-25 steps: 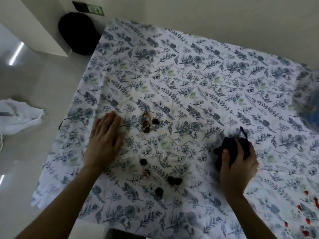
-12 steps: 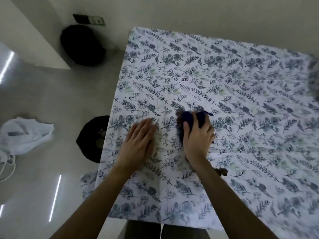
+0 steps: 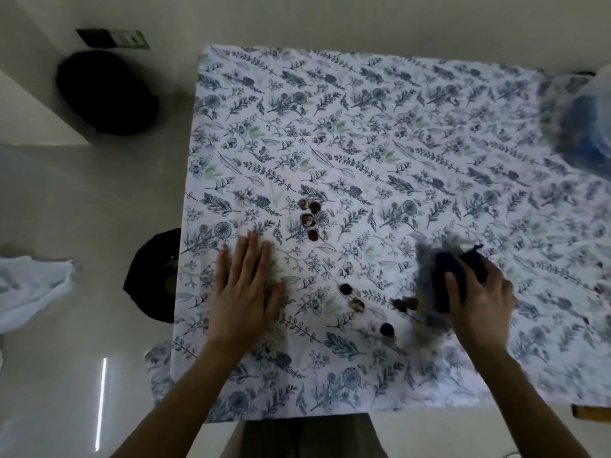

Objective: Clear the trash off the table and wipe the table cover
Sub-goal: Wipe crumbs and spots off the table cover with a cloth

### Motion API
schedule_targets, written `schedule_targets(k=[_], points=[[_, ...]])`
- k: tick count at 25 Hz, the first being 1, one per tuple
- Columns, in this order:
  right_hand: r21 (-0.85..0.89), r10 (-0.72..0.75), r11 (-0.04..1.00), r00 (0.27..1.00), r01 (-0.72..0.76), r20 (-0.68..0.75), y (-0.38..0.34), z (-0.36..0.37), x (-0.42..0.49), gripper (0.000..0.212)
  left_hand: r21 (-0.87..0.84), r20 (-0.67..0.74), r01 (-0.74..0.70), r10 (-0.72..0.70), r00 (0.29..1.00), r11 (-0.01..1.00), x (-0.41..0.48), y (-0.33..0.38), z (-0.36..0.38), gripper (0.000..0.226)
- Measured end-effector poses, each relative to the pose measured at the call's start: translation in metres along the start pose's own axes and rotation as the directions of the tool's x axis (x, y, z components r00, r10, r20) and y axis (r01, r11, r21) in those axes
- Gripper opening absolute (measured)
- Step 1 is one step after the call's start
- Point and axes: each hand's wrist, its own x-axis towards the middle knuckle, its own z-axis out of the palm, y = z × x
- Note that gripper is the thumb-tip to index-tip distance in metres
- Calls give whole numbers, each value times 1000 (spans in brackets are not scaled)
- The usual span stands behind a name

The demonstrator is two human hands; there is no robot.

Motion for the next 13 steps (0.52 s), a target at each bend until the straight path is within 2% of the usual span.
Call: schedule_targets(k=[3,7,13], points=[[76,70,994,997,-73,39,31,5,-31,64,14,7,5,-5,1000,1000,1,1,-1,71],[125,73,990,997,-69,-27,7,24,-60,65,2,2,-4,4,1000,1000,1,2,-1,72],[224,335,923,939,-312,-72,-68,54,-53,69,-31,-37,-7,6,999,999,0,0,4,70]])
